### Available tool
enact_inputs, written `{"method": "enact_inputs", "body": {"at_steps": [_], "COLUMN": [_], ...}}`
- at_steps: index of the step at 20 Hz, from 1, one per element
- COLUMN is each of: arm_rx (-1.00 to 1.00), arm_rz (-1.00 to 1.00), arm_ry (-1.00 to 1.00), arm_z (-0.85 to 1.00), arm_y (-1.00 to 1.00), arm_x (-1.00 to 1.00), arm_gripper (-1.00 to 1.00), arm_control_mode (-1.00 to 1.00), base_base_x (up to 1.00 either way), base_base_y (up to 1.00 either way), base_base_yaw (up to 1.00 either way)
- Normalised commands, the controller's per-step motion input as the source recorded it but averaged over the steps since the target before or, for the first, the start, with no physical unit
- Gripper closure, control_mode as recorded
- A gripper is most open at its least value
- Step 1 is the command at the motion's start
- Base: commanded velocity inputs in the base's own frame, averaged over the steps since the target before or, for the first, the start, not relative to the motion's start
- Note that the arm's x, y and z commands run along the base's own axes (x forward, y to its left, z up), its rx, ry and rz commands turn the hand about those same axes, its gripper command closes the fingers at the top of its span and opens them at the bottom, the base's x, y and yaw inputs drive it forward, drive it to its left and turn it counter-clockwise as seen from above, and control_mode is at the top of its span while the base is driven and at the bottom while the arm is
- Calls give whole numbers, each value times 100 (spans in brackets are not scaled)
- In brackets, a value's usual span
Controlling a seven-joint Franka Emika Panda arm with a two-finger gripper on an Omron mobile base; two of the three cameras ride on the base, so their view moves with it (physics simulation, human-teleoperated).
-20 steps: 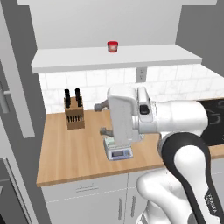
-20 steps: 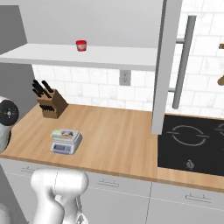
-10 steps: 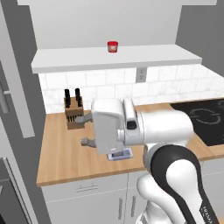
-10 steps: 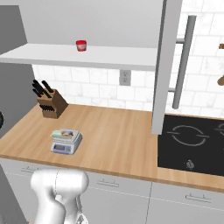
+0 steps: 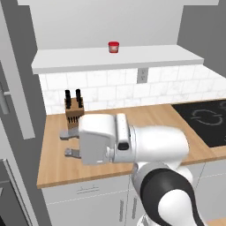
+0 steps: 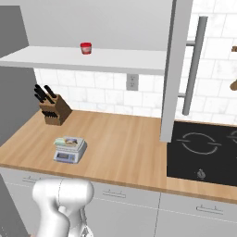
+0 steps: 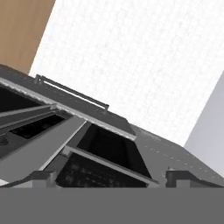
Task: Pick the bar and place it on the digital scale for weighing, and close the cabinet.
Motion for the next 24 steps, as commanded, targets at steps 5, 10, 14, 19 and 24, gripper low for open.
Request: {"method": "enact_inputs", "body": {"at_steps": [5, 10, 14, 19, 24], "arm_rx": [14, 0, 0, 0, 1], "arm_rz": [0, 0, 0, 0, -4], "arm_ry": [-1, -1, 0, -3, -5], "arm_z": [-7, -6, -10, -2, 0], "arm_y": [29, 25, 50, 60, 45], "arm_x": [-17, 0, 9, 13, 5], "arm_gripper": [-100, -100, -100, -100, -100], "arm_control_mode": [-100, -100, -100, -100, -100], "base_base_x": [0, 0, 0, 0, 0], "base_base_y": [0, 0, 0, 0, 0], "base_base_yaw": [0, 0, 0, 0, 0]}}
